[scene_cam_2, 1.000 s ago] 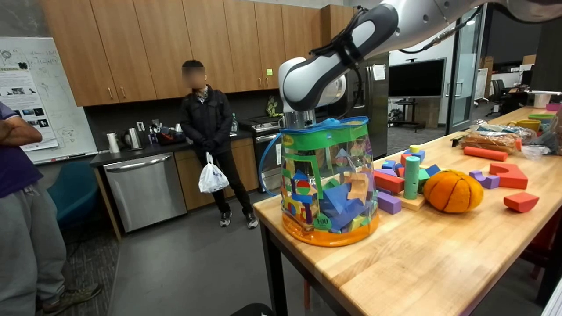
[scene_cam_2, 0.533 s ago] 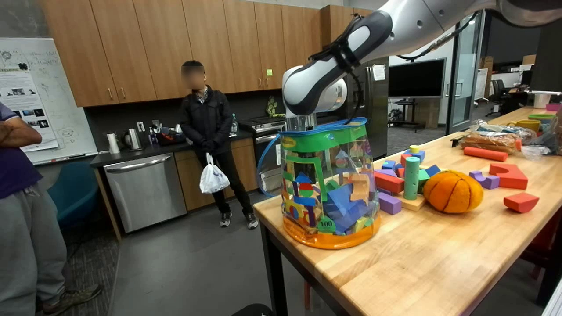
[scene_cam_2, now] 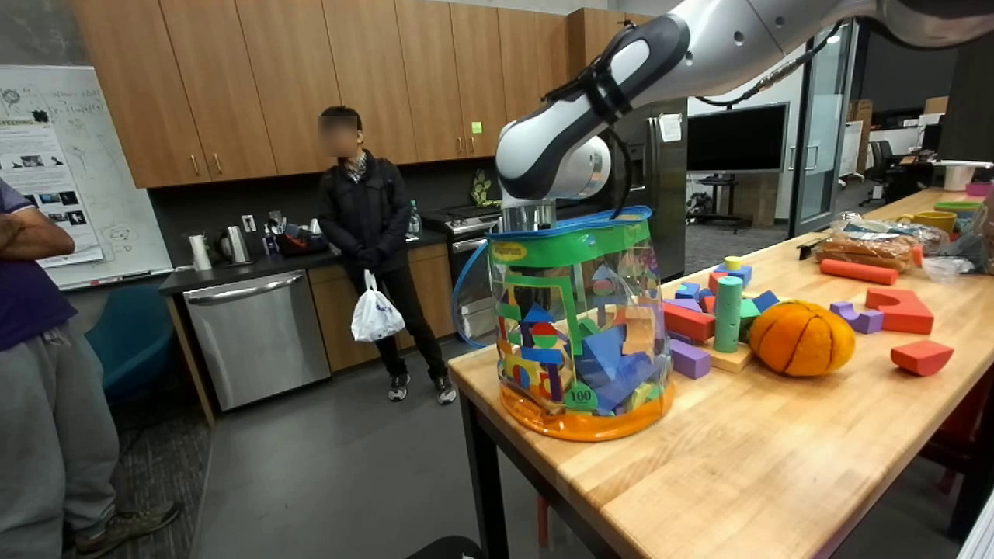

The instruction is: Remove the blocks from the basket

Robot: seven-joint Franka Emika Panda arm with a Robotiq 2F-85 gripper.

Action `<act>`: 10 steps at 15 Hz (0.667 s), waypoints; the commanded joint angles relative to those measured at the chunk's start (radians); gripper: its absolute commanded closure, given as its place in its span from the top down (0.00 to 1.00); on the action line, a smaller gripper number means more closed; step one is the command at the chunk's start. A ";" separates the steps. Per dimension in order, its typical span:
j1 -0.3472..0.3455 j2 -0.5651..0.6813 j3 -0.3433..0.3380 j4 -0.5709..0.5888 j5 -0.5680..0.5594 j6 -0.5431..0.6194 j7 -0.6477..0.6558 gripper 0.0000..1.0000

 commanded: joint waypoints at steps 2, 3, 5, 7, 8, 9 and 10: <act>-0.013 0.003 0.005 0.006 0.015 0.003 -0.015 0.28; -0.013 0.003 0.004 0.007 0.014 0.005 -0.013 0.22; -0.013 -0.001 0.003 0.004 0.011 0.014 -0.009 0.19; -0.012 -0.008 0.001 0.000 0.004 0.026 0.000 0.18; -0.012 -0.014 0.000 -0.002 0.000 0.031 0.004 0.18; -0.011 -0.019 -0.002 -0.002 -0.008 0.035 0.011 0.17; -0.009 -0.027 -0.005 -0.003 -0.020 0.038 0.017 0.17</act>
